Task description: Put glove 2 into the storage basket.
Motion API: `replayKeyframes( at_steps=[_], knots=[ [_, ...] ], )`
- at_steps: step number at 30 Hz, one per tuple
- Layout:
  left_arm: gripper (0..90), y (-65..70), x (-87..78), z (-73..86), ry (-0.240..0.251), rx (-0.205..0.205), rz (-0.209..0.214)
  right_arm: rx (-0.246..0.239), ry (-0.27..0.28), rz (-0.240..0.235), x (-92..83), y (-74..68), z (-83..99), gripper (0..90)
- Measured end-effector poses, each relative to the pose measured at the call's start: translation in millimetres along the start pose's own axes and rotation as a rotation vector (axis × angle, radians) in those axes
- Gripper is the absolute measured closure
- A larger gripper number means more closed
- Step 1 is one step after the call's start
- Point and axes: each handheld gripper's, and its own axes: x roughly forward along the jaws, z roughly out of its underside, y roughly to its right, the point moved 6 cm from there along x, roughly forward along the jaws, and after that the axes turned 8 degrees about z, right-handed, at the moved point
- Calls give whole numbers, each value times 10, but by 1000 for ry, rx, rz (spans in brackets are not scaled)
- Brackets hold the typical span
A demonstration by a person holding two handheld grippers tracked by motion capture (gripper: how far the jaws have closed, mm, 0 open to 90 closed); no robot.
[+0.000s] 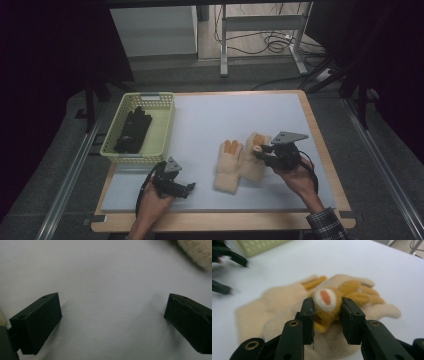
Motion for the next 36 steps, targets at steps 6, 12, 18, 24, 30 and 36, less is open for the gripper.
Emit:
replayKeyframes(
  at_steps=[6,12,18,24,30,36],
  knots=[
    [12,1,0,-1,1,-1,1,-11,19,-80,-30,-298,-195,642],
    [12,-1,-1,1,-1,1,0,-28,-15,-111,269,-558,-219,641],
    [12,1,-2,2,-3,1,1,-13,-110,-114,629,-706,54,577],
    [12,0,-2,2,-3,1,1,-2,-79,-107,578,-693,66,436],
    [12,1,-2,2,-3,1,1,8,-38,-63,364,-434,60,452],
    [12,0,-2,2,-3,1,1,22,-84,-25,291,-258,316,753]
  ],
)
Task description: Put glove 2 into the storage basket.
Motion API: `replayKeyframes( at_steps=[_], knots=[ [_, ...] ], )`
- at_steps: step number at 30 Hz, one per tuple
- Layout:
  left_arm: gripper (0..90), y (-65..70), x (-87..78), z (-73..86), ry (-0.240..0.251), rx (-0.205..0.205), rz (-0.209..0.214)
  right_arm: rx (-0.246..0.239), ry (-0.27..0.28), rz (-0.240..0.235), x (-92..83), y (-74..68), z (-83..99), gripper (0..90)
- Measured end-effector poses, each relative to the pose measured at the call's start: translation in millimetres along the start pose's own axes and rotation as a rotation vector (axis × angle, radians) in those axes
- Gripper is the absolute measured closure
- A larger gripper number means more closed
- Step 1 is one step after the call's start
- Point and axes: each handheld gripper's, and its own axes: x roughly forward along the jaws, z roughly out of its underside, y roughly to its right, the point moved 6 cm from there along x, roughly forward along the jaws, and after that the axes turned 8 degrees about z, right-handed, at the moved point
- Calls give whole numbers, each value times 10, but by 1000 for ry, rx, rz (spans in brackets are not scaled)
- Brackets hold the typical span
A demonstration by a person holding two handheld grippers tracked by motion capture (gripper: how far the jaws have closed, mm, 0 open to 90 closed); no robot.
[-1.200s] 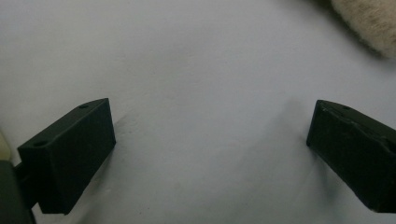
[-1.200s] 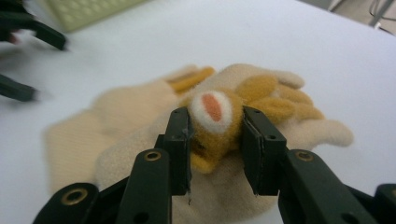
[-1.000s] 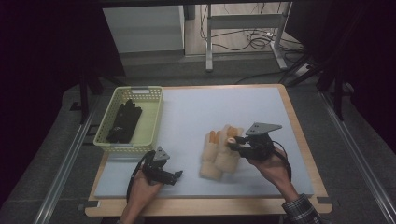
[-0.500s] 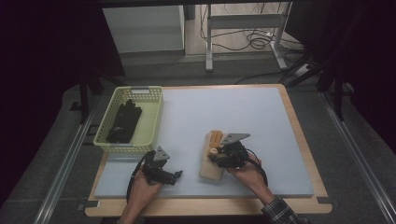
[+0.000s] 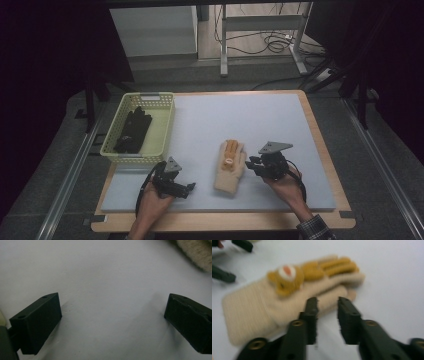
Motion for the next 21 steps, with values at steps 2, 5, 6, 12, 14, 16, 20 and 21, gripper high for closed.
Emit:
replayKeyframes(
  at_steps=[2,5,6,12,14,16,20,21],
  knots=[
    [12,0,0,0,0,0,0,-4,-19,-24,26,-47,115,812],
    [12,0,0,0,0,0,0,-19,-29,-53,65,-145,204,831],
    [12,0,0,0,0,0,0,-22,-30,-60,78,-174,219,831],
    [12,0,0,0,0,0,0,-58,-40,-94,203,-389,258,830],
    [12,0,0,0,0,0,0,-59,-37,-102,243,-434,248,830],
    [12,0,0,0,0,0,0,-52,-32,-112,276,-473,224,827],
    [12,0,0,0,0,0,0,-65,-27,-118,354,-557,159,818],
    [12,0,0,0,0,0,0,-68,-26,-120,376,-580,140,815]
  ],
)
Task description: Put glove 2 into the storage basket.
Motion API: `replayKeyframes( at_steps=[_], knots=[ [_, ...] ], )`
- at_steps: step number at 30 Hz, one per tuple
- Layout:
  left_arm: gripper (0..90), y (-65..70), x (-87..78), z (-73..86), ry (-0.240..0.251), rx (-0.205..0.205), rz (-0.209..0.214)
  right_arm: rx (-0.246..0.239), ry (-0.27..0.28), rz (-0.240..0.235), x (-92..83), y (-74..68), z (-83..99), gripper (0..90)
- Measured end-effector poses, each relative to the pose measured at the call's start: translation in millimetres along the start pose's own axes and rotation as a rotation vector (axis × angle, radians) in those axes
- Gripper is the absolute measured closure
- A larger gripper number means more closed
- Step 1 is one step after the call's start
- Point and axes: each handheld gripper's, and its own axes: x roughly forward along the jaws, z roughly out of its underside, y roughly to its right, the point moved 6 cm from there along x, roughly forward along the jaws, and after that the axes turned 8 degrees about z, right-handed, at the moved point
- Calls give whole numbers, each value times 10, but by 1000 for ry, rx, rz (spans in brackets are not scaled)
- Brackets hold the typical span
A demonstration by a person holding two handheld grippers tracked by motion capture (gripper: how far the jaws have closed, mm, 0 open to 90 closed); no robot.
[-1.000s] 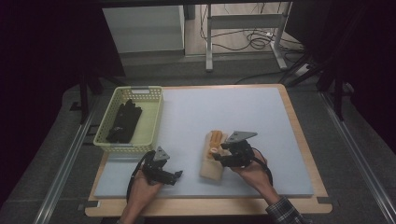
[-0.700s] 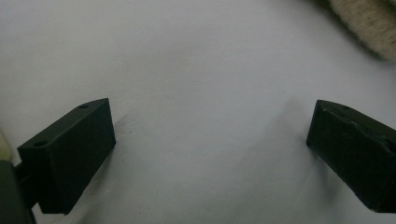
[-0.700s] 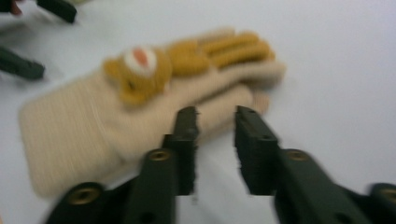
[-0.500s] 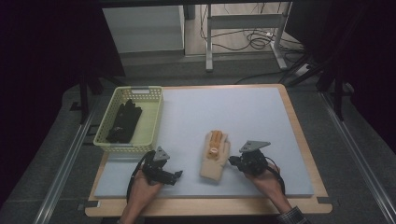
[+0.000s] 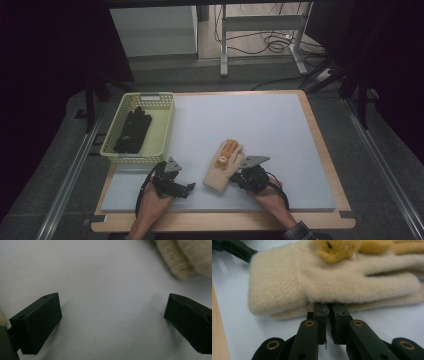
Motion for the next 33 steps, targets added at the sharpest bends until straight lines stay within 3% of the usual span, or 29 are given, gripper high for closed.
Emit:
replayKeyframes(
  at_steps=[9,17,23,33],
  knots=[
    [12,0,0,0,0,0,0,-44,9,14,211,-140,-182,804],
    [12,0,-1,0,0,0,0,-51,6,19,98,-105,-169,705],
    [12,0,0,0,0,0,-1,-38,18,63,-56,81,-129,639],
    [12,1,1,0,-2,1,-2,44,35,159,-350,527,29,531]
  ],
)
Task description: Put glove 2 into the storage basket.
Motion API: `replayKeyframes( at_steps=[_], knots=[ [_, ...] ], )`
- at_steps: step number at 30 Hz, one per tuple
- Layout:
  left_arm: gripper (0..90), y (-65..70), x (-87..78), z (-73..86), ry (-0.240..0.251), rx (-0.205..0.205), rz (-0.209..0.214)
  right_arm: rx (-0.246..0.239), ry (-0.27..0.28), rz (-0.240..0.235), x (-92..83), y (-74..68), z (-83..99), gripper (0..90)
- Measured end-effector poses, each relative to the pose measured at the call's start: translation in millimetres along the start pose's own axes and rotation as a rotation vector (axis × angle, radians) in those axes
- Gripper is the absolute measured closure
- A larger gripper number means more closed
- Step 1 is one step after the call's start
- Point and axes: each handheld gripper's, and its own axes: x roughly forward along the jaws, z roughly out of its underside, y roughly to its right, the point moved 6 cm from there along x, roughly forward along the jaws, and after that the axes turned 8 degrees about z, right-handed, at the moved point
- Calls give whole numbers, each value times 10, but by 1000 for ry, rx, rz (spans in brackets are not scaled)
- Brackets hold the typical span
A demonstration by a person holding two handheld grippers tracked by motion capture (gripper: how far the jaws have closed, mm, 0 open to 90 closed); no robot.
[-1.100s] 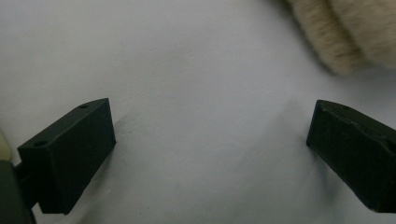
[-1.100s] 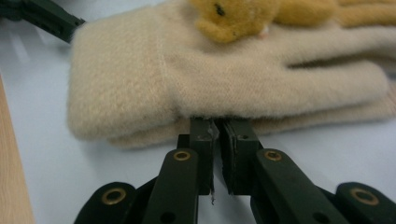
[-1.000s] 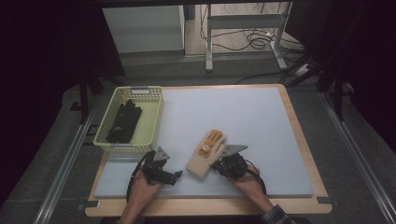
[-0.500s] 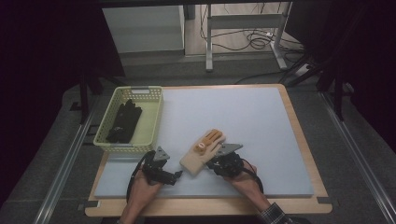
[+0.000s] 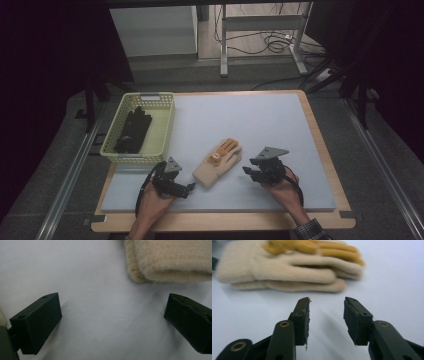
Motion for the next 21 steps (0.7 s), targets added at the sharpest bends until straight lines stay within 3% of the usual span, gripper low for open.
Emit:
replayKeyframes(
  at_steps=[13,21],
  knots=[
    [15,-2,-1,-1,-1,-3,3,114,-20,120,-253,556,378,300],
    [14,-2,-1,-1,1,-3,3,134,-59,167,-286,739,634,195]
  ],
)
